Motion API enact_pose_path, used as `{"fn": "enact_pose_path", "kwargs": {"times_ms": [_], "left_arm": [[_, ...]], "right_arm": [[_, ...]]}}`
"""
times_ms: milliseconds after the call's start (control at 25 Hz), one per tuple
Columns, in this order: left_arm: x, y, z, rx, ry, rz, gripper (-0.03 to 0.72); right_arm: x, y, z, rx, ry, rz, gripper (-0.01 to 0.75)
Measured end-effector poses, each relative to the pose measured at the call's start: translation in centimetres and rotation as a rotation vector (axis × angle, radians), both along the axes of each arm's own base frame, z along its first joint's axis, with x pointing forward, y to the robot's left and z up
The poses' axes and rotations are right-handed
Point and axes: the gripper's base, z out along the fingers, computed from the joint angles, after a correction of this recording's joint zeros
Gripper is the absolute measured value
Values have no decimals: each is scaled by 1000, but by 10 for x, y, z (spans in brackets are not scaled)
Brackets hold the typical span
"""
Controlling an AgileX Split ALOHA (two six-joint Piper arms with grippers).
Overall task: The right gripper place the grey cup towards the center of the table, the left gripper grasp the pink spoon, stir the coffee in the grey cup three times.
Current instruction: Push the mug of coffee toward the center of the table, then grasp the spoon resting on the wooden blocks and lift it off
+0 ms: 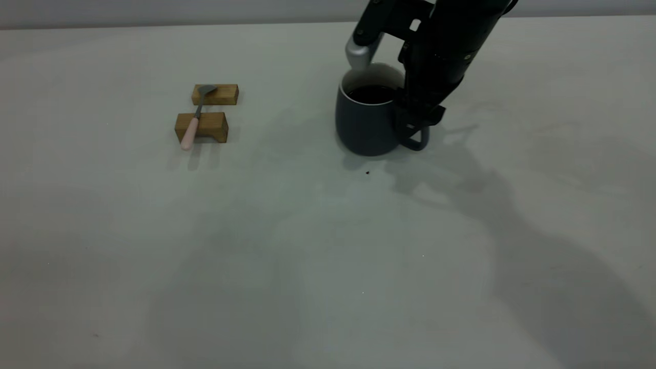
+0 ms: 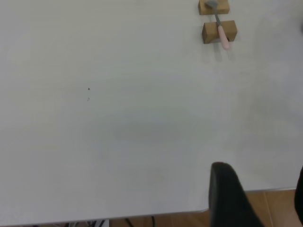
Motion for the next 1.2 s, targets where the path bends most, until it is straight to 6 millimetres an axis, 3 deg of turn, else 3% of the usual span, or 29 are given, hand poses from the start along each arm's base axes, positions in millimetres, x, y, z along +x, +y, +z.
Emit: {"fn": "enact_pose_path", "kwargs": {"times_ms": [160, 240, 320, 560, 840, 1000, 1120, 1200], "left_arm": [[0, 0, 0, 0, 0, 0, 413], [0, 0, 0, 0, 0, 0, 413], [0, 0, 0, 0, 0, 0, 413], [0, 0, 0, 0, 0, 0, 413], [0, 0, 0, 0, 0, 0, 413], [0, 0, 0, 0, 0, 0, 413], [0, 0, 0, 0, 0, 0, 413], [0, 0, 0, 0, 0, 0, 413]], "right_arm": [[-4, 8, 2, 21, 13, -12, 591], [-6, 10, 13, 40, 36, -41, 591], [-8, 9, 36, 59, 62, -73, 591], [-29, -7, 143, 120, 131, -247, 591], [-96, -47, 254, 86, 269, -633, 591], [-123, -64, 291, 138, 209, -737, 591], [-149, -76, 306, 160, 173, -724, 591], [-173, -87, 306, 159, 171, -715, 591]]}}
